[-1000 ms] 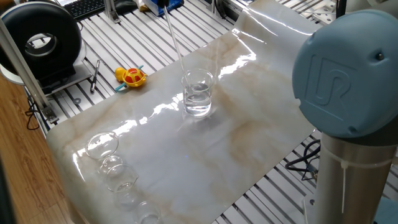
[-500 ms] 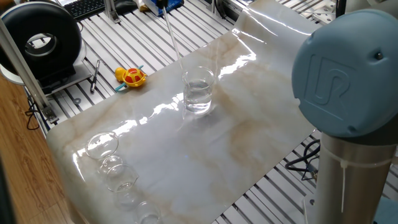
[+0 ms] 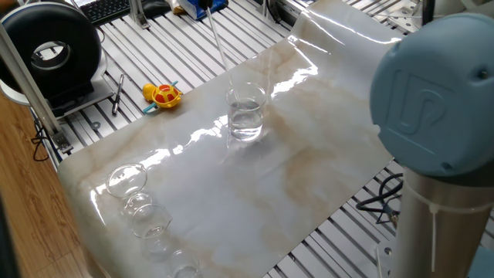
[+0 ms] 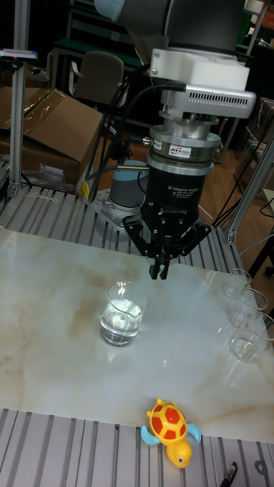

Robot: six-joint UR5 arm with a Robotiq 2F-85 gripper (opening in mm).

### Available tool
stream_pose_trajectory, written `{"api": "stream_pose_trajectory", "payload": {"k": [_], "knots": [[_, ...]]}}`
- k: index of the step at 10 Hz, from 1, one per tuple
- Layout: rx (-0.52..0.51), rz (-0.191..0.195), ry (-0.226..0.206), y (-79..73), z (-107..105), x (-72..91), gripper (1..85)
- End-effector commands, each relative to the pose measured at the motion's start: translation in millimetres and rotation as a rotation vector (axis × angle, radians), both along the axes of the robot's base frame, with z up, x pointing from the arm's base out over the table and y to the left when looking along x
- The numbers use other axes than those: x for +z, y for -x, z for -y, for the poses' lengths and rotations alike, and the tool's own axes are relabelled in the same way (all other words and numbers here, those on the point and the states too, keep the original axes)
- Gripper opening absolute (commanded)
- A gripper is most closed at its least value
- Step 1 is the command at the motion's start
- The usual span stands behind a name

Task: Stir the beaker with a glass rod

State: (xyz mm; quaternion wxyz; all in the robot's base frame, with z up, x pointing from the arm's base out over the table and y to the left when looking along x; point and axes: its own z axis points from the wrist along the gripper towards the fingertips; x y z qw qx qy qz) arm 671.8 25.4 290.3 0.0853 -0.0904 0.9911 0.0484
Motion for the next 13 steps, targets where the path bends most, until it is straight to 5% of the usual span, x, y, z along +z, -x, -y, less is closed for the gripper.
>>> {"api": "stream_pose_trajectory", "payload": {"k": [1,6,9,13], "knots": [[0.007,0.016,0.005,9.8,7,-0.7,1.0],[-0.006,0.008,-0.01,11.2,4,-0.1,1.0],[-0.02,0.037,-0.041,-3.3,-15,6.8,1.0],[0.047,0.083,0.021,-15.5,-4,14.2,1.0]]}}
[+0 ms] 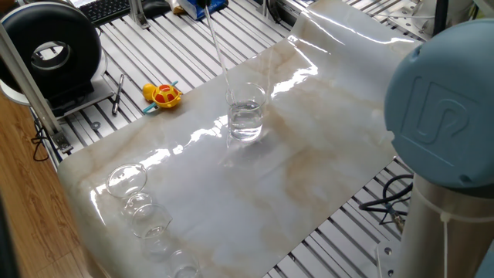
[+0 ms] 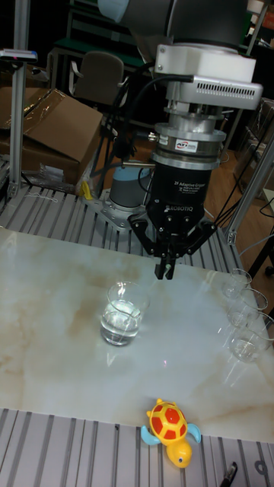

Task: Stir the beaker with a glass rod

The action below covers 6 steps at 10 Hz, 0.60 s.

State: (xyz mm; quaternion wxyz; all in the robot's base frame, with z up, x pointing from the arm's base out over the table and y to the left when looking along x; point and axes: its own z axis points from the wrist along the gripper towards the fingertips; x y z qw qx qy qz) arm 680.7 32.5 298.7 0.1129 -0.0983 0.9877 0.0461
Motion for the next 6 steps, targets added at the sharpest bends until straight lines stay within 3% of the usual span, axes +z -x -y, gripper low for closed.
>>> {"api": "stream_pose_trajectory", "payload": {"k": [1,6], "knots": [[0.038,0.025,0.034,-4.7,8,6.6,1.0],[-0.009,0.0,-0.035,12.5,0,5.8,1.0]]}}
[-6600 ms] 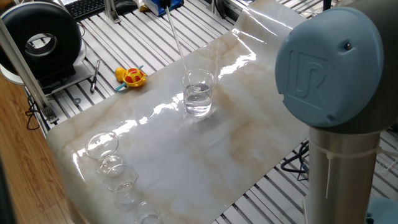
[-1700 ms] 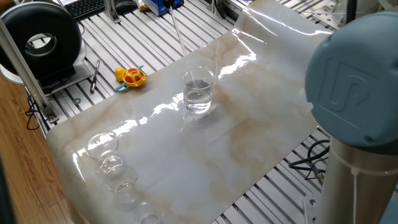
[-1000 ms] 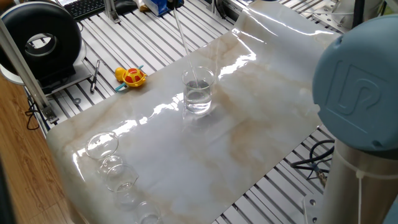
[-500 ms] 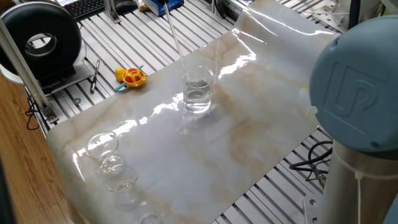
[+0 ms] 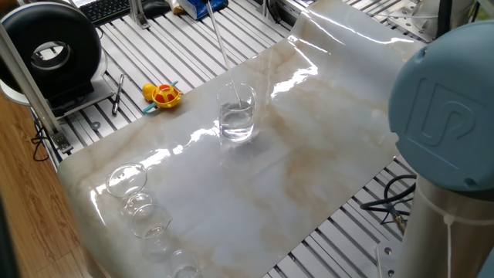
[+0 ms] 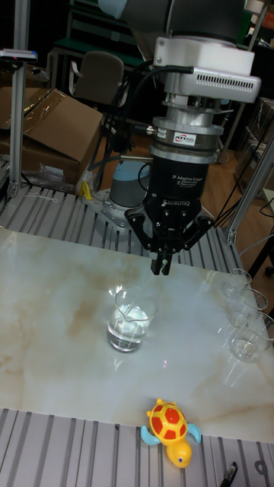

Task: Stir the beaker with a glass rod

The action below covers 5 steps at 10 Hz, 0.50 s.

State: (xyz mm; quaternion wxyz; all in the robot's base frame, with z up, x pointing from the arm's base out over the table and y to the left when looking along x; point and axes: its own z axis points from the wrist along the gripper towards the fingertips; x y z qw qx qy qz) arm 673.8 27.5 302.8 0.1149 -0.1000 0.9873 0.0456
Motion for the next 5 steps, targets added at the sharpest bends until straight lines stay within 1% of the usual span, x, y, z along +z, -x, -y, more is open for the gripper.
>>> {"api": "stream_pose_trajectory", "payload": {"k": [1,3,5], "knots": [[-0.018,-0.008,-0.049,7.3,-8.0,2.1,1.0],[-0.018,-0.005,-0.062,7.7,-14.0,3.3,1.0],[-0.009,0.007,-0.066,4.0,-17.8,2.8,1.0]]}}
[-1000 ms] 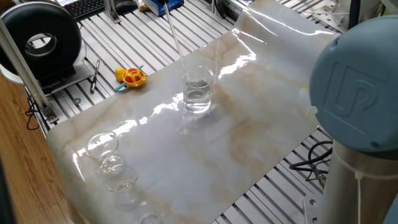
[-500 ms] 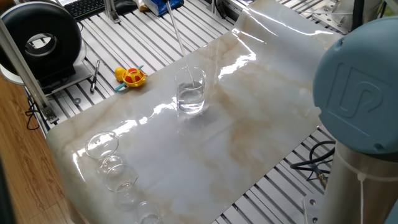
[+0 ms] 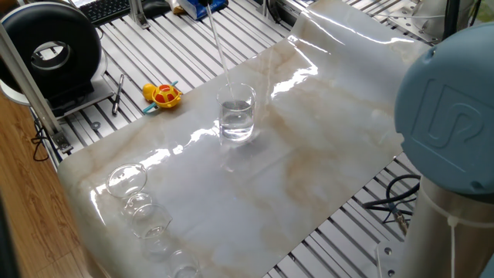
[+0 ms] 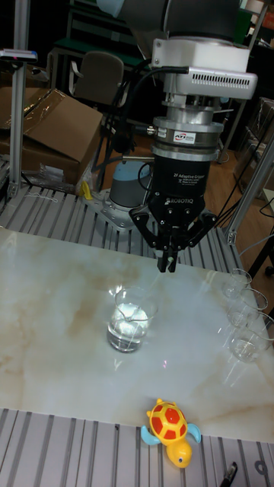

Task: Stir the beaker with a glass rod

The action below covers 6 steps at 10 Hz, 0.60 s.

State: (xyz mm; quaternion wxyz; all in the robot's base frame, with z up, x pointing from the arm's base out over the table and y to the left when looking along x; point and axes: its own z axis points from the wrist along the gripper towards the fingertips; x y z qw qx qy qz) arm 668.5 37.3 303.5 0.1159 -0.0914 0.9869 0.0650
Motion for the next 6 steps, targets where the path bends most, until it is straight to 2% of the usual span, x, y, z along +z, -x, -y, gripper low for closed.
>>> {"api": "stream_pose_trajectory", "payload": {"k": [1,4,6], "knots": [[0.007,0.014,-0.026,-3.1,-8.7,2.3,1.0],[0.02,0.027,-0.018,-6.9,-6.9,2.2,1.0],[0.028,0.017,-0.004,-3.0,-0.1,2.7,1.0]]}}
